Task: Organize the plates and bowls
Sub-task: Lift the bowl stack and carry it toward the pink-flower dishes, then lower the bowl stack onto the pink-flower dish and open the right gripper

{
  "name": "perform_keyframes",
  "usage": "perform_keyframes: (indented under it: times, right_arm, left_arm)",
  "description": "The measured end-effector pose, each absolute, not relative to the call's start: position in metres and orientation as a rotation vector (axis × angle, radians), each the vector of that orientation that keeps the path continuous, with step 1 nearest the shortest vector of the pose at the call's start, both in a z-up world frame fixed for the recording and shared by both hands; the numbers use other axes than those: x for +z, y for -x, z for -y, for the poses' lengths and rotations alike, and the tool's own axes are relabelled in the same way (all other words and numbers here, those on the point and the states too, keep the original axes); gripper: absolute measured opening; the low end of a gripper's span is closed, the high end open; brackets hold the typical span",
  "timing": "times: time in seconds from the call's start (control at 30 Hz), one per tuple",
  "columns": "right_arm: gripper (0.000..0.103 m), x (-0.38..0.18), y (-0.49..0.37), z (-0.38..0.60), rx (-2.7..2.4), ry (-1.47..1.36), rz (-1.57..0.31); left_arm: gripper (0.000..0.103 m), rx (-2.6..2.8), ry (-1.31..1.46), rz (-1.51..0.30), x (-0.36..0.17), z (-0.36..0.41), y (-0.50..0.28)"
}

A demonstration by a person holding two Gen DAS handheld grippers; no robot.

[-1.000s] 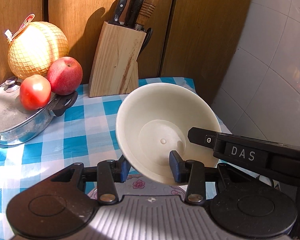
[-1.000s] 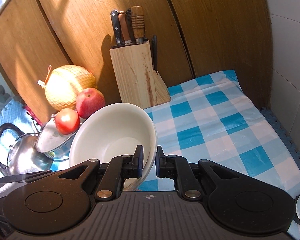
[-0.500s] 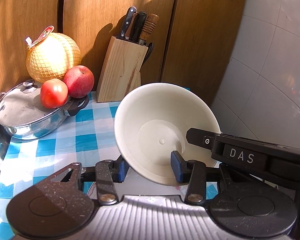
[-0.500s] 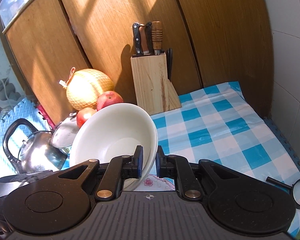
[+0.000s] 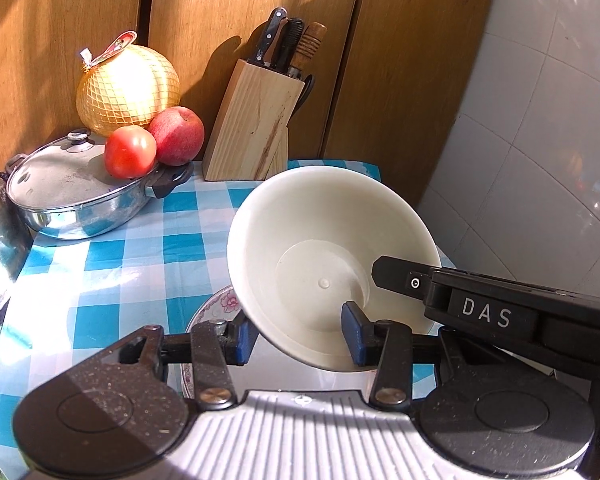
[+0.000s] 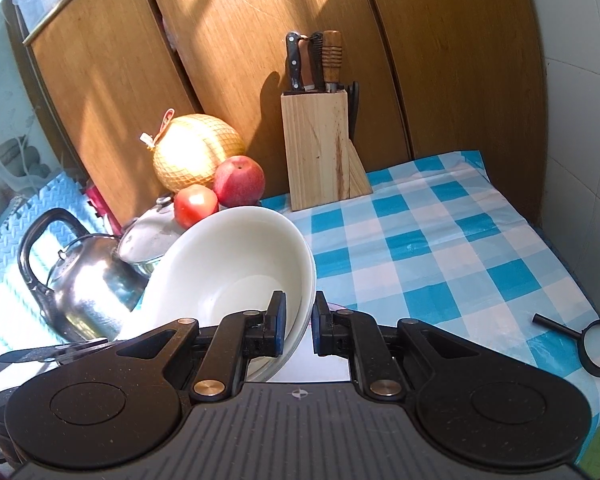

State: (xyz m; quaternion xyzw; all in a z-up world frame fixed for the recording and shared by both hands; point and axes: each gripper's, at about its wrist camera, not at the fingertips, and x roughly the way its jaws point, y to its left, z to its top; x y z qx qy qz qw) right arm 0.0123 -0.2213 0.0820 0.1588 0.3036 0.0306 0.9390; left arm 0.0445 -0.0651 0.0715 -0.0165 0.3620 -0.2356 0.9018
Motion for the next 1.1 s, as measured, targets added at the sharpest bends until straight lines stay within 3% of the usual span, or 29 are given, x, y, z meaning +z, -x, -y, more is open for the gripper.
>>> perform_keyframes:
  times: [1.1]
  right_arm:
    - [0.019,0.037,0.019,0.206,0.088,-0.325,-0.762]
  left_arm:
    - [0.038,-0.488,-0.033,-0.875,0.032,0.056,-0.013]
